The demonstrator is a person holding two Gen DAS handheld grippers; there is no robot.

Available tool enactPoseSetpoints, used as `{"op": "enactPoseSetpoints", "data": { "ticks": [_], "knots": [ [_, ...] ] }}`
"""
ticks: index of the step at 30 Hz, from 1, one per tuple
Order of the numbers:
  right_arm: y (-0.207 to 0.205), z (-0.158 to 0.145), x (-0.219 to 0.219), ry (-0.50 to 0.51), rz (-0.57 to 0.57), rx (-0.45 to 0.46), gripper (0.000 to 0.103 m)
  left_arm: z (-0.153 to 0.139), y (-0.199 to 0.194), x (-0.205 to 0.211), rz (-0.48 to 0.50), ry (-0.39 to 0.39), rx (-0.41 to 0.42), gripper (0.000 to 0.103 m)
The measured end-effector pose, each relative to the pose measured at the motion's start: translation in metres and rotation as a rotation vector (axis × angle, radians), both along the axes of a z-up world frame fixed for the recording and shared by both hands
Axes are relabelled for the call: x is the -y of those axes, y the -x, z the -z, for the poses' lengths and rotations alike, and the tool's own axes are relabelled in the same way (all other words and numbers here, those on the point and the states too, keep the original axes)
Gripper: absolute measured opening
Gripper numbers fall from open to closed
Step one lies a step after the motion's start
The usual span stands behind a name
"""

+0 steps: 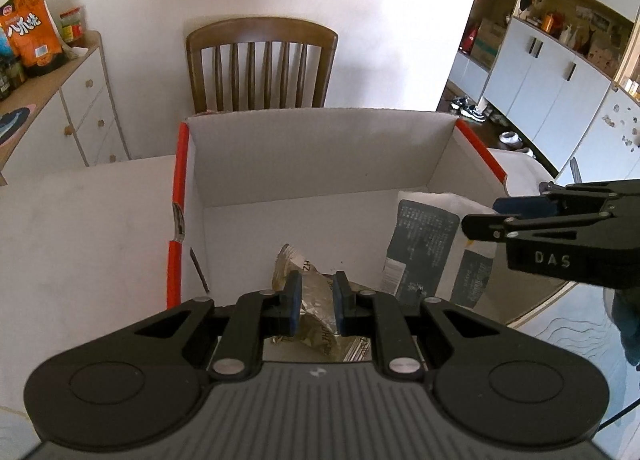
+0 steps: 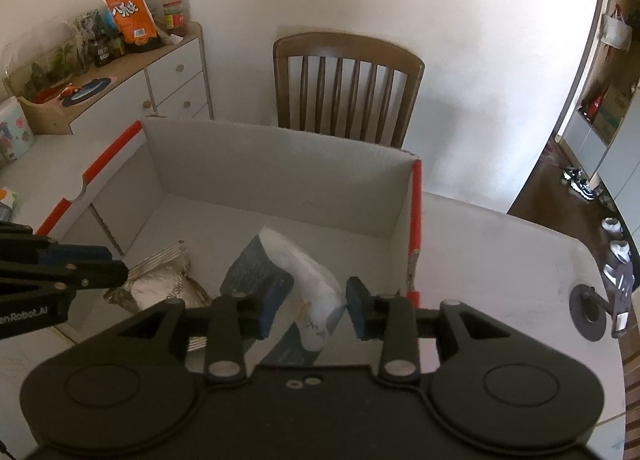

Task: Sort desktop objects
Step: 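Lower the white bottle into the red box and open the right tool, then open the left tool to drop the foil bag into the box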

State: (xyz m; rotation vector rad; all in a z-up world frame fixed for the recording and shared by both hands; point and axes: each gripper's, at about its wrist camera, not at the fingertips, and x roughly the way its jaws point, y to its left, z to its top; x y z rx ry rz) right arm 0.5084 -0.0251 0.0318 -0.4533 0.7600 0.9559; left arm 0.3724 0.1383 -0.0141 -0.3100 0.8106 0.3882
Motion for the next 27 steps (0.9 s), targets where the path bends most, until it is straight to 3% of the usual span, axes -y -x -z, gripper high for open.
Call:
{"op": "enactPoseSetpoints", "data": {
  "ticks": [20,27],
  "knots": [
    [0.016,-0.035,0.031,-0.036,-0.099,0.013,0.058,-0.038,0.028,0.028,0.009,-0.003,0.034,0.015],
    [0.027,-0.047,0.043,-0.056,-0.127,-0.001,0.060,-0.051,0.042,0.042,0.000,-0.004,0.047,0.015]
  ]
}}
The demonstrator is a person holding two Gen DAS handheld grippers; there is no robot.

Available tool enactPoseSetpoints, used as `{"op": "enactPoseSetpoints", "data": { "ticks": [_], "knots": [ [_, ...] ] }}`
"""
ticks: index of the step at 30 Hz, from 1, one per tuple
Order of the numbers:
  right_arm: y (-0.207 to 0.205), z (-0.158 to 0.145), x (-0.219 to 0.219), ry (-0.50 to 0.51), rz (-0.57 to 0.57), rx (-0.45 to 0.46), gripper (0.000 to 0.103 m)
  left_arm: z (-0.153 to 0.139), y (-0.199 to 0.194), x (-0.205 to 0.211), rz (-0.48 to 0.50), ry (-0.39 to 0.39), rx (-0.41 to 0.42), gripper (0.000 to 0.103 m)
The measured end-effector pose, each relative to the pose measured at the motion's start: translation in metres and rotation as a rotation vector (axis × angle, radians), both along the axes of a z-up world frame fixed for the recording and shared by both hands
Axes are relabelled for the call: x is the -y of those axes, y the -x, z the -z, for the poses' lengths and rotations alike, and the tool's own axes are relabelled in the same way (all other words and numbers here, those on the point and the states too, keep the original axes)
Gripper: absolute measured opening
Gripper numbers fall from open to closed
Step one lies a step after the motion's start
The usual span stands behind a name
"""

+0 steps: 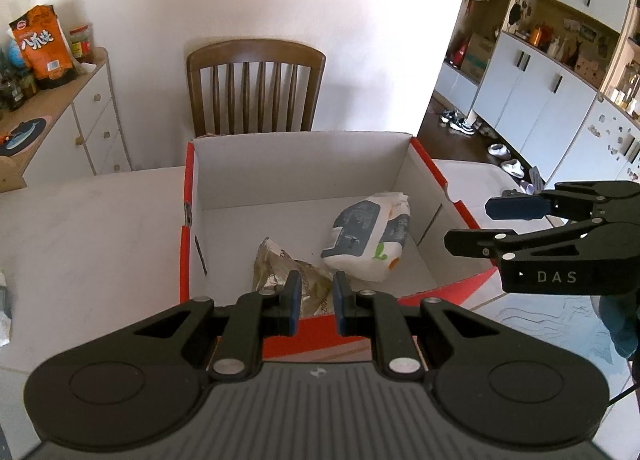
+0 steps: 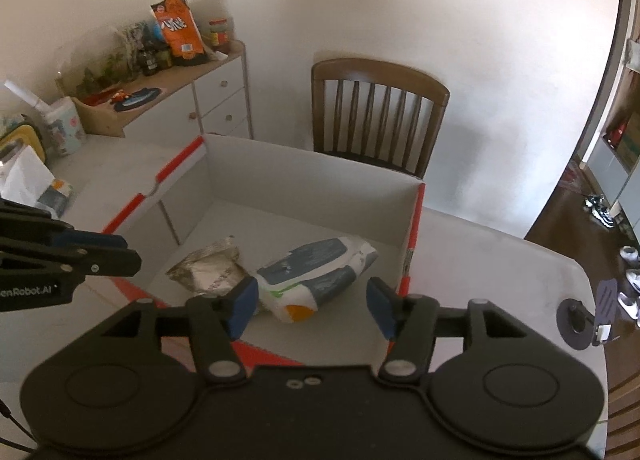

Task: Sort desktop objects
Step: 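Open the left tool to drop the foil bag into the box, then withdraw both tools from the box back over the table items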

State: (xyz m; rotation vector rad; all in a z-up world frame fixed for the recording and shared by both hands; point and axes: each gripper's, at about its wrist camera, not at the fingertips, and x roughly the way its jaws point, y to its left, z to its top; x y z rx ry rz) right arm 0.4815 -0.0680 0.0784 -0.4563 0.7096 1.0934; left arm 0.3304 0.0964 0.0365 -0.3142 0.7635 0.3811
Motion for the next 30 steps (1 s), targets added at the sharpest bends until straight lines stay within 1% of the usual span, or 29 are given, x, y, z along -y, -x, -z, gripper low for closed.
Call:
{"op": "enactPoseSetpoints", "data": {
  "ticks": [7,11,13,15,16,18,19,24,25,26,30],
  "knots": [
    [0.011,-0.010,0.010,-0.017,-0.019,-0.002,0.061,-0.008,0.010,0.012,-0.006,-0.008,0.000,0.015],
    [0.015,-0.014,0.015,-0.021,-0.018,-0.001,0.064,-0.012,0.017,0.017,-0.005,0.001,0.011,0.015],
    [0.018,-0.017,0.018,-0.027,-0.014,0.000,0.065,-0.014,0.021,0.020,-0.002,0.002,0.014,0.016],
    [0.022,-0.020,0.022,-0.034,-0.013,-0.003,0.065,-0.015,0.026,0.023,0.004,0.001,0.019,0.022],
    [0.025,-0.022,0.024,-0.037,-0.013,-0.004,0.065,-0.016,0.028,0.025,0.006,-0.002,0.022,0.030],
    [0.029,-0.024,0.029,-0.042,-0.012,-0.006,0.065,-0.018,0.033,0.027,0.010,-0.002,0.032,0.049],
    [0.032,-0.025,0.031,-0.044,-0.007,-0.006,0.065,-0.019,0.036,0.027,0.015,0.002,0.040,0.062],
    [0.045,-0.031,0.043,-0.047,0.010,-0.005,0.066,-0.022,0.048,0.033,0.031,-0.001,0.050,0.063],
    [0.047,-0.032,0.045,-0.048,0.013,-0.004,0.067,-0.022,0.050,0.034,0.033,-0.003,0.050,0.065],
    [0.050,-0.032,0.047,-0.048,0.017,-0.001,0.070,-0.022,0.052,0.035,0.038,-0.003,0.051,0.069],
    [0.060,-0.034,0.058,-0.064,0.034,-0.004,0.079,-0.024,0.063,0.042,0.063,-0.011,0.059,0.077]
  ]
}}
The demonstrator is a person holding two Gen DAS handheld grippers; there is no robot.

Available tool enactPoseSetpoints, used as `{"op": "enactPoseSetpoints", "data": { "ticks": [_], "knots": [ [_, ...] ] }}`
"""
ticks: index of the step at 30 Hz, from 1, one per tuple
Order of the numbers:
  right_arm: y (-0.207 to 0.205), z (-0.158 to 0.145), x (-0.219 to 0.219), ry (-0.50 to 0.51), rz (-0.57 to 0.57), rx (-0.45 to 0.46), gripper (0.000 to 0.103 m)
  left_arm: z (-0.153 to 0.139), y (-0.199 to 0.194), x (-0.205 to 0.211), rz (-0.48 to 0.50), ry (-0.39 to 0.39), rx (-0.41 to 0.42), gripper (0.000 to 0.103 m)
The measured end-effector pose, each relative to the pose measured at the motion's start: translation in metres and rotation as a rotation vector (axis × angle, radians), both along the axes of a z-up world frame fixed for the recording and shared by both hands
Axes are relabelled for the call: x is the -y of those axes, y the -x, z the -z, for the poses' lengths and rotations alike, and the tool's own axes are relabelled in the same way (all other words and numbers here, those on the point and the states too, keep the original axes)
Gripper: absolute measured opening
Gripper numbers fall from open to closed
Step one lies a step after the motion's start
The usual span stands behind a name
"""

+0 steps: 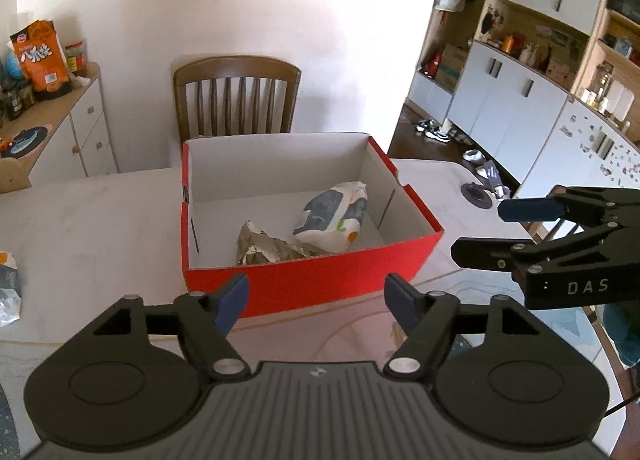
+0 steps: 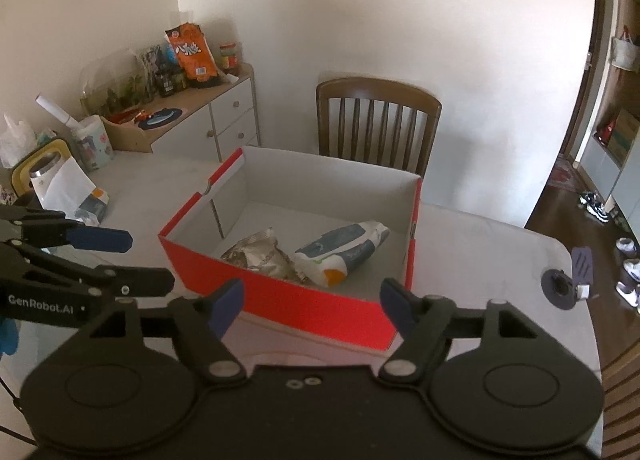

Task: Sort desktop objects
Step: 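Withdraw both tools from the box back over the table items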

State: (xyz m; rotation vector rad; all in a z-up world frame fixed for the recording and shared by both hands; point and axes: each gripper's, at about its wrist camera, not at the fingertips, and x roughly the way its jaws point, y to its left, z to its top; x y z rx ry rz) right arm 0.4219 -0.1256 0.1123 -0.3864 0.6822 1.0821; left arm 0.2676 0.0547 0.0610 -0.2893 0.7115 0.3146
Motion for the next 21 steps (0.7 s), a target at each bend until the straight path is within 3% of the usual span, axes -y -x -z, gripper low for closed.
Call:
{"op": "enactPoseSetpoints", "data": {
  "ticks": [2,11,21],
  "knots": [
    [0.005,-0.002,0.005,-0.016,0.009,-0.004,0.084,-0.002,0.006,0.003,0.008,-0.009,0.006,0.084],
    [0.032,-0.009,0.028,-0.057,0.048,-0.010,0.094,-0.003,0.028,0.016,0.040,-0.029,0.011,0.092],
    [0.057,-0.006,0.052,-0.058,0.107,-0.003,0.096,-0.002,0.053,0.028,0.072,-0.034,0.014,0.093]
  ]
}}
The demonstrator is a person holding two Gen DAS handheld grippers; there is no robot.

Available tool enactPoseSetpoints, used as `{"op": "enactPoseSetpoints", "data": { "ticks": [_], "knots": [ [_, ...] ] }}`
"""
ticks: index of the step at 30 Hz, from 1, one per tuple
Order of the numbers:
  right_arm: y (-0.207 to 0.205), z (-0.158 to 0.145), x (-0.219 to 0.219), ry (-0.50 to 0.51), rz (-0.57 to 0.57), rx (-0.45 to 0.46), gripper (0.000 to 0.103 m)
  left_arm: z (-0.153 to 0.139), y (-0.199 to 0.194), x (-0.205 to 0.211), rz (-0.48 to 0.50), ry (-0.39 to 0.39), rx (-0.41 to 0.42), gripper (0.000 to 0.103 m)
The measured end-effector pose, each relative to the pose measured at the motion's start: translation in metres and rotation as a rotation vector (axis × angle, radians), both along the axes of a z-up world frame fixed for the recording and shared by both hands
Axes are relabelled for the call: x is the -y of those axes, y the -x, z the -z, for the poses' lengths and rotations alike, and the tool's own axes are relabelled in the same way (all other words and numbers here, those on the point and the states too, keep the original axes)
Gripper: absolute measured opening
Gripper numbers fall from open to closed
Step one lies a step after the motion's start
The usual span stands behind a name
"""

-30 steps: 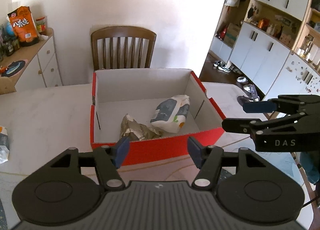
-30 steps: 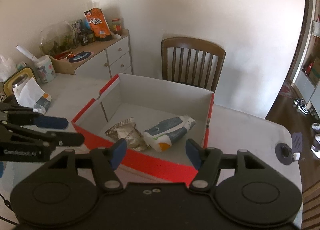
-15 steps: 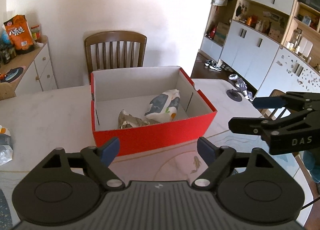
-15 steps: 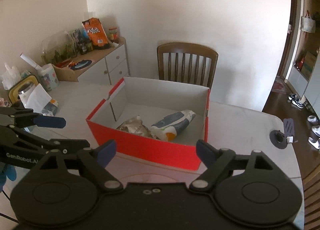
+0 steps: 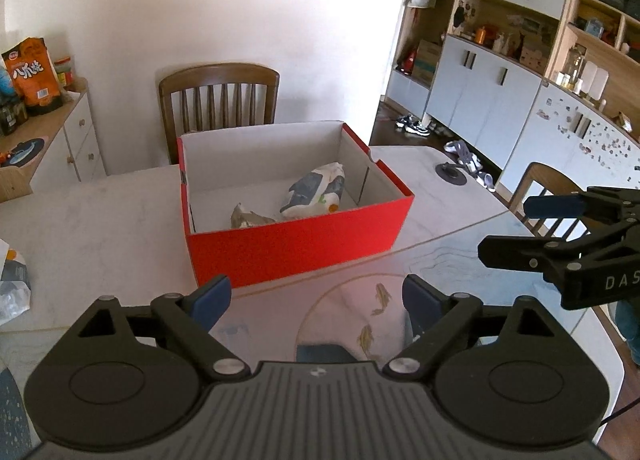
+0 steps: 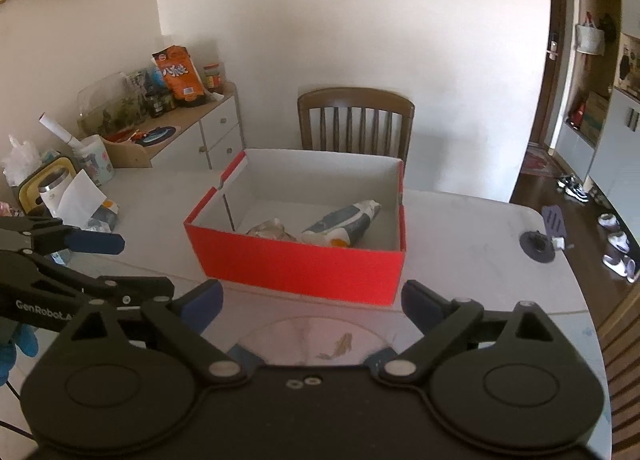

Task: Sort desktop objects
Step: 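Withdraw both tools from the box back over the table items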

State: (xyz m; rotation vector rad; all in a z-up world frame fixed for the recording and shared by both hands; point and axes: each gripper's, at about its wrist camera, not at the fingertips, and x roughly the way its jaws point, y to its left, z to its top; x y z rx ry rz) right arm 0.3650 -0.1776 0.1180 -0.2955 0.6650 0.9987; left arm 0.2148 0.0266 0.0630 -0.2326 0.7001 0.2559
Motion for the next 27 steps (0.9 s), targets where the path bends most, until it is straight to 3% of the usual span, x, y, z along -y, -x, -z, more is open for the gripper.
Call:
{"op": "enactPoseSetpoints", "data": {
  "ticks": [13,27],
  "knots": [
    [0.030,0.018,0.028,0.022,0.069,-0.034,0.096,0.017,0.037,0.009,0.026,0.018,-0.017,0.093],
    [0.060,0.053,0.060,0.064,0.140,-0.070,0.096,0.052,0.073,0.050,0.133,0.047,-0.055,0.093]
  ]
}}
